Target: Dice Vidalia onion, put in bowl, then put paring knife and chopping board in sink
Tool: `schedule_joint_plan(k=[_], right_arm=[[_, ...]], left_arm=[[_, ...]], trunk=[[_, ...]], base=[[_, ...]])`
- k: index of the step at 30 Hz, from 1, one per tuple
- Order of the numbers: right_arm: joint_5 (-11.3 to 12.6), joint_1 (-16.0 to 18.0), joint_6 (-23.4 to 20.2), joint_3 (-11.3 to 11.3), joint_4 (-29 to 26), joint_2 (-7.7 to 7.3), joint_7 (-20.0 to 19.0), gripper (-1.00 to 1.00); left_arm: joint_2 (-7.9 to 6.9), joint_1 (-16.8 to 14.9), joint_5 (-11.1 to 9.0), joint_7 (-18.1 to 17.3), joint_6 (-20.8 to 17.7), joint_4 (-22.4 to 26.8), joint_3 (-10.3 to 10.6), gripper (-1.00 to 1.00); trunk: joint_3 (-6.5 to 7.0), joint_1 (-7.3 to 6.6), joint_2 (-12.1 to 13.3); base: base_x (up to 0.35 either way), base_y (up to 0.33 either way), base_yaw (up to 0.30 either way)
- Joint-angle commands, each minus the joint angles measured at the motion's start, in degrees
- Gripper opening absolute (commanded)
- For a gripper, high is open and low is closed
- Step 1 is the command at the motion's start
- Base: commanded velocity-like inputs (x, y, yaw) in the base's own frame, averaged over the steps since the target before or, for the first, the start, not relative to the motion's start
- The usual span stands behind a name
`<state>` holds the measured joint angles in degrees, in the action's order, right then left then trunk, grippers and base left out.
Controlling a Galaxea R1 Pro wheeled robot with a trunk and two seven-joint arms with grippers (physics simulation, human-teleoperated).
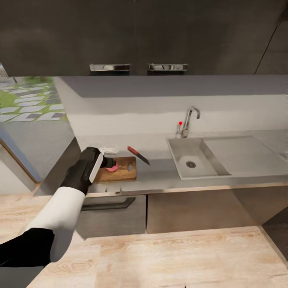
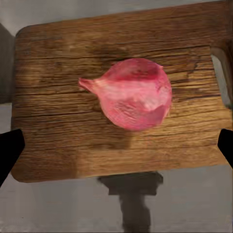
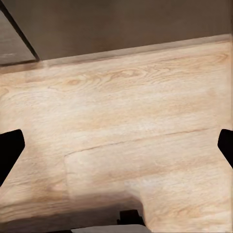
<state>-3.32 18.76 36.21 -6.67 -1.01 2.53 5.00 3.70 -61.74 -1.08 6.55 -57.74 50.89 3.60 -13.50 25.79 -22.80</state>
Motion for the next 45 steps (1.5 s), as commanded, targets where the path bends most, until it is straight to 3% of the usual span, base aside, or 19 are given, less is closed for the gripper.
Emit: schedule_joint_plan(k=[1,21,32,35,37,38,40,41,44,45], right_arm=[[-0.4,0.0,0.2,-0.4,0.0,0.02,0.2,1.0],[-0.4,0.0,0.2,-0.4,0.0,0.02,0.2,1.0],[-0.4,0.0,0.2,-0.4,0.0,0.02,0.2,1.0],[-0.4,0.0,0.2,-0.4,0.0,0.02,0.1,1.0],[-0.4,0.0,0.2,-0.4,0.0,0.02,0.1,1.0],[-0.4,0.0,0.2,-0.4,0.0,0.02,0.0,1.0],[-0.4,0.0,0.2,-0.4,0.0,0.0,0.0,1.0],[-0.4,0.0,0.2,-0.4,0.0,-0.01,0.0,1.0],[-0.4,0.0,0.2,-0.4,0.0,-0.06,0.0,1.0],[-0.4,0.0,0.2,-0.4,0.0,-0.07,0.0,1.0]], left_arm=[[-0.01,0.0,-0.1,0.3,-0.2,-0.2,0.1,1.0],[0.69,0.0,-0.1,0.3,0.3,-9.9,0.6,1.0],[0.95,0.0,-0.1,0.3,0.4,-13.3,0.7,1.0],[0.98,0.0,-0.1,0.2,1.6,-18.0,0.7,1.0],[1.14,0.0,-0.1,0.2,4.3,-21.5,0.7,1.0],[1.54,0.0,-0.1,0.2,12.2,-29.2,0.7,1.0],[1.66,0.0,-0.1,0.2,19.8,-36.8,0.7,1.0],[1.68,0.0,-0.1,0.2,21.9,-38.8,0.7,1.0],[1.64,0.0,-0.4,0.2,36.4,-50.2,0.6,1.0],[1.39,0.3,-0.6,0.2,46.1,-53.7,0.6,1.0]], trunk=[[-0.11,0.0,-0.1],[-0.11,0.0,-0.1],[-0.11,0.0,-0.1],[-0.11,0.0,-0.1],[-0.11,0.0,-0.1],[-0.11,0.0,-0.1],[-0.11,0.0,-0.1],[-0.11,0.0,-0.1],[-0.11,0.0,-0.1],[-0.11,0.0,-0.1]], base=[[-0.335,0.0,0.0],[-0.332,0.0,0.0],[-0.051,0.0,0.0],[-0.001,0.0,0.0],[0.0,0.0,0.0],[0.0,0.0,0.0],[0.0,0.0,0.0],[0.0,0.0,0.0],[0.0,0.0,0.0],[0.0,0.0,0.0]])
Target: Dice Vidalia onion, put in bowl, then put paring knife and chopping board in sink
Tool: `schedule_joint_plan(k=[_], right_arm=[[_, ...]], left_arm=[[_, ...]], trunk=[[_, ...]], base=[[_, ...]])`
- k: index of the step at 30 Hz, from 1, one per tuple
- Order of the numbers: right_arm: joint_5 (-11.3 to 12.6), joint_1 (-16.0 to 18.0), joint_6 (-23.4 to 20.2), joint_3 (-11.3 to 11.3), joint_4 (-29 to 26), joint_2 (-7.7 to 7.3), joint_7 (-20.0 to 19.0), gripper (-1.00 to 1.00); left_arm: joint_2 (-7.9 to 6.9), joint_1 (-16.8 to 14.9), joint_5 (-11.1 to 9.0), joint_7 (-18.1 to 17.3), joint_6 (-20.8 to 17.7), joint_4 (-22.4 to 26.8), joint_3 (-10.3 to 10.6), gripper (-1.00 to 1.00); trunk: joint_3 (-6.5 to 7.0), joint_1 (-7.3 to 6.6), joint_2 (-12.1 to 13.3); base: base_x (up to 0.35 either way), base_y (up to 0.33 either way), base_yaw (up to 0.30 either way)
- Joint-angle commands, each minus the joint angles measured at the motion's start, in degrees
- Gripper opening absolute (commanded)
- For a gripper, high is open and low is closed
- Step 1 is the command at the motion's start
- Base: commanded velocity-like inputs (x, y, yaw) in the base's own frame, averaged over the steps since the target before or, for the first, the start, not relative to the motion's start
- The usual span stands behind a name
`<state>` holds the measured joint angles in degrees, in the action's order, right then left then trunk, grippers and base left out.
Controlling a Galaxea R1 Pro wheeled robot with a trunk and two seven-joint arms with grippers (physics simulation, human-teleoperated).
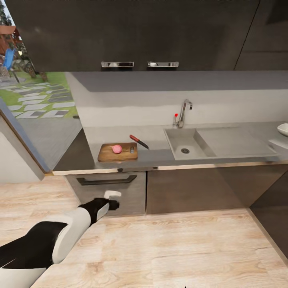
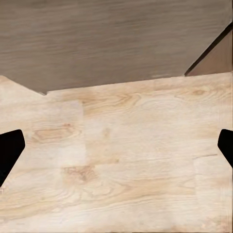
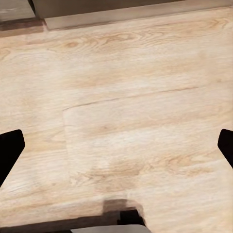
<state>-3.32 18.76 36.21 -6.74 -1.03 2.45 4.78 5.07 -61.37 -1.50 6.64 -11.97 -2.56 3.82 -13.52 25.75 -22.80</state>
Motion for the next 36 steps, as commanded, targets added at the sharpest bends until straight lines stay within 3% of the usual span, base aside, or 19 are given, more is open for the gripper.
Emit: schedule_joint_plan(k=[1,7,8,10,16,18,19,23,25,30,36], right_arm=[[-0.4,0.0,0.2,-0.4,0.0,0.01,0.2,1.0],[-0.4,0.0,0.2,-0.4,0.0,0.01,0.1,1.0],[-0.4,0.0,0.2,-0.4,-0.1,0.01,0.1,1.0],[-0.4,0.0,0.2,-0.4,-0.1,0.01,0.1,1.0],[-0.4,0.0,0.2,-0.6,-0.5,-0.41,0.0,1.0],[-0.4,0.0,-0.4,-0.7,-1.3,-1.29,0.1,1.0],[-0.4,0.0,-0.8,-0.7,-1.7,-1.56,0.1,1.0],[-0.3,0.0,-7.2,-0.7,-7.7,-2.88,0.1,1.0],[-0.1,0.0,-10.7,-0.8,-11.5,-3.41,-0.1,1.0],[0.1,0.0,-11.4,-0.6,-13.9,-3.85,-0.3,1.0],[0.0,0.0,-7.9,-0.5,-13.0,-3.63,0.0,1.0]], left_arm=[[-0.03,0.1,-0.2,0.1,1.4,-0.6,0.4,1.0],[-0.5,5.3,-0.3,-0.2,6.6,-1.9,0.3,1.0],[-0.56,9.2,-0.3,-0.3,9.6,-2.0,0.3,1.0],[-0.58,12.9,-0.3,-0.3,13.9,-2.1,0.3,1.0],[-0.85,21.3,-0.3,0.1,29.8,-2.2,0.3,1.0],[-1.51,24.9,-0.3,0.2,36.0,-2.2,0.3,1.0],[-1.77,25.7,-0.3,0.2,37.4,-2.2,0.3,1.0],[-4.22,30.2,-0.3,0.7,46.4,-2.2,0.3,1.0],[-5.08,32.0,-0.3,3.0,51.7,-2.2,0.3,1.0],[-5.57,33.6,-0.3,10.8,56.1,-2.2,0.3,1.0],[-5.61,34.1,-0.3,12.9,56.8,-2.2,0.4,1.0]], trunk=[[-0.1,0.03,-0.1],[-0.1,0.03,-0.1],[-0.1,0.03,-0.1],[-0.1,0.03,-0.1],[-0.1,0.03,-0.1],[-0.1,0.03,-0.1],[-0.1,0.03,-0.1],[-0.1,0.03,-0.1],[-0.1,0.03,-0.1],[-0.1,0.03,-0.1],[-0.1,0.03,-0.1]], base=[[0.0,0.0,0.0],[0.0,0.0,0.0],[0.0,0.0,0.0],[0.0,0.0,0.0],[0.0,0.0,0.0],[0.0,0.0,0.0],[0.0,0.0,0.0],[0.0,0.0,0.0],[0.0,0.0,0.0],[0.0,0.0,0.0],[0.0,0.0,0.0]])
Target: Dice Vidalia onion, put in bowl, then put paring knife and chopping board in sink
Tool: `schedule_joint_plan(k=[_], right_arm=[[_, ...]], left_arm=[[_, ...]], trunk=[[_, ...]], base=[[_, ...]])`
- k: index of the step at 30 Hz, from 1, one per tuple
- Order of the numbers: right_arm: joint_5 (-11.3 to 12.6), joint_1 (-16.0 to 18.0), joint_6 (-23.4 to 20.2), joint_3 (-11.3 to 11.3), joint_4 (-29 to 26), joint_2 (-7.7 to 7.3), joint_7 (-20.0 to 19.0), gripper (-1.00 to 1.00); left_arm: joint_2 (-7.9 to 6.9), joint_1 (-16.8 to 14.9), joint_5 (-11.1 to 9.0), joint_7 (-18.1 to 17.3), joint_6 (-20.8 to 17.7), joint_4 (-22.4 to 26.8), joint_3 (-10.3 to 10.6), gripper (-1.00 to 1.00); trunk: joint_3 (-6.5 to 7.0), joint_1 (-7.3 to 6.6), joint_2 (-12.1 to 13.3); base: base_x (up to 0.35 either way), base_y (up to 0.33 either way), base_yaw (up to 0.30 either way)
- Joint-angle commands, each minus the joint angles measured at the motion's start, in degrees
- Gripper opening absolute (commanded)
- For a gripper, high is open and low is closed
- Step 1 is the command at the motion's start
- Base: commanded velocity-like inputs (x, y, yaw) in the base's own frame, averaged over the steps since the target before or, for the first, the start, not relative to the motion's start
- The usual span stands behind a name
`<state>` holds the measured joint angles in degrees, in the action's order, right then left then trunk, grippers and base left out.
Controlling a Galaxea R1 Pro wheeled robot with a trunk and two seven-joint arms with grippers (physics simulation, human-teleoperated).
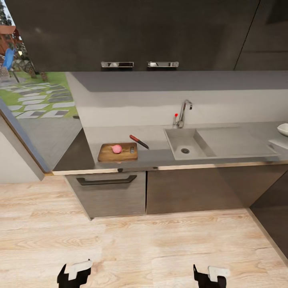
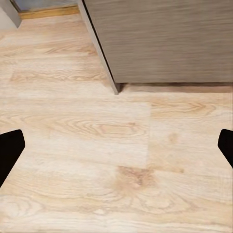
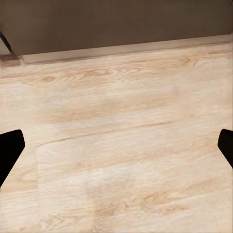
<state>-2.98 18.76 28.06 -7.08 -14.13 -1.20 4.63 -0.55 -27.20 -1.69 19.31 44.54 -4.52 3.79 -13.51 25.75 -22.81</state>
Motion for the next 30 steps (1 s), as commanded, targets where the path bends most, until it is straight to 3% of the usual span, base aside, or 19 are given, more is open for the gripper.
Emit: schedule_joint_plan(k=[1,13,30], right_arm=[[-0.3,0.1,0.5,-0.2,0.2,0.04,0.2,1.0],[-0.4,0.1,1.7,-0.3,0.5,-0.16,0.4,1.0],[-0.3,0.1,1.9,-0.4,0.5,-0.12,0.5,1.0]], left_arm=[[0.02,-0.1,-0.2,0.3,0.3,-0.2,0.4,1.0],[0.02,0.0,-0.2,0.6,0.3,-0.2,0.4,1.0],[0.1,0.0,-0.2,0.6,0.2,-0.2,0.4,1.0]], trunk=[[-0.1,0.03,-0.1],[-0.02,0.03,-0.1],[1.28,0.03,-0.1]], base=[[0.0,0.0,0.0],[0.0,0.0,-0.02],[0.0,0.0,-0.095]])
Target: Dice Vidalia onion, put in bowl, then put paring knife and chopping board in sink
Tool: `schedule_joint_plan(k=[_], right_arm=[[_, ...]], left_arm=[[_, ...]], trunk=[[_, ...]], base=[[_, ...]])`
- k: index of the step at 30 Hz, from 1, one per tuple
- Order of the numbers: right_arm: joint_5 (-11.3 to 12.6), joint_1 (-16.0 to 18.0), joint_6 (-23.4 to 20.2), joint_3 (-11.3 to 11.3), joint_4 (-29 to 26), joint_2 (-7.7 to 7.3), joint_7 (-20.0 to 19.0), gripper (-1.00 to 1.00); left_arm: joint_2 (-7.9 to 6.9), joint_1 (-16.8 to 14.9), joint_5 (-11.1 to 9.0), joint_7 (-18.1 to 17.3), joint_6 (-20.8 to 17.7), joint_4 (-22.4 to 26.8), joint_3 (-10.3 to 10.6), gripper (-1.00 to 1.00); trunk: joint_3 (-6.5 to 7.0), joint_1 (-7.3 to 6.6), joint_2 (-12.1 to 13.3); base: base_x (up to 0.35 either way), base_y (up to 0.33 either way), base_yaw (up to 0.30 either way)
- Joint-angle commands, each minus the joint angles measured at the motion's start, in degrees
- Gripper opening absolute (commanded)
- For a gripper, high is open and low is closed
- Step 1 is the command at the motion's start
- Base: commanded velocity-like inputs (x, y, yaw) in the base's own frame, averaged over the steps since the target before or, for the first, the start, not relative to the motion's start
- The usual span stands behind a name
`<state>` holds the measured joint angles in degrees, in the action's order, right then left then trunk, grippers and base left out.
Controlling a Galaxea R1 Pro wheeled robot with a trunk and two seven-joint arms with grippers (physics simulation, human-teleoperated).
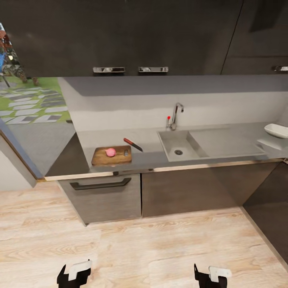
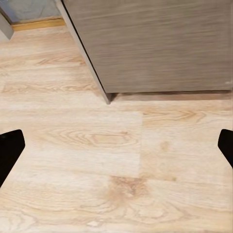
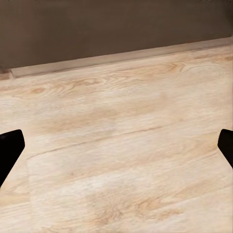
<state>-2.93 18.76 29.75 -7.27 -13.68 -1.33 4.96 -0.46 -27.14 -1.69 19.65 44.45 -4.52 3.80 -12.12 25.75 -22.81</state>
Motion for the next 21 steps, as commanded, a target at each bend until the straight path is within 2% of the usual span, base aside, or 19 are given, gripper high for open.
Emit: schedule_joint_plan(k=[1,4,8,10,14,21], right_arm=[[-0.3,0.1,0.2,-0.2,0.1,0.02,0.1,1.0],[-0.3,0.1,0.2,-0.2,0.1,0.02,0.1,1.0],[-0.3,0.1,0.2,-0.2,0.1,0.02,0.1,1.0],[-0.3,0.1,0.2,-0.2,0.1,0.02,0.1,1.0],[-0.2,0.1,0.2,-0.2,0.1,0.08,0.1,1.0],[-0.2,0.1,0.1,-0.2,0.1,0.03,0.1,1.0]], left_arm=[[0.03,-0.1,-0.2,0.2,0.3,-0.2,0.4,1.0],[0.11,-0.1,-0.2,0.2,-0.2,-0.2,0.4,1.0],[0.18,-0.1,-0.1,-0.1,-5.7,-0.2,0.4,1.0],[0.19,-0.1,-0.1,-0.2,-7.0,-0.1,0.4,1.0],[0.19,-0.1,-0.1,-0.2,-7.9,-0.1,0.4,1.0],[0.2,-0.1,-0.1,-0.2,-8.1,-0.1,0.4,1.0]], trunk=[[-0.02,0.03,-0.1],[0.25,0.03,-0.1],[0.61,0.03,-0.1],[0.79,0.03,-0.1],[1.14,0.03,-0.1],[1.71,0.03,-0.1]], base=[[0.0,0.0,-0.004],[0.0,0.0,-0.002],[0.0,0.0,0.0],[0.0,0.0,0.0],[0.0,0.0,-0.057],[0.0,0.0,-0.157]])
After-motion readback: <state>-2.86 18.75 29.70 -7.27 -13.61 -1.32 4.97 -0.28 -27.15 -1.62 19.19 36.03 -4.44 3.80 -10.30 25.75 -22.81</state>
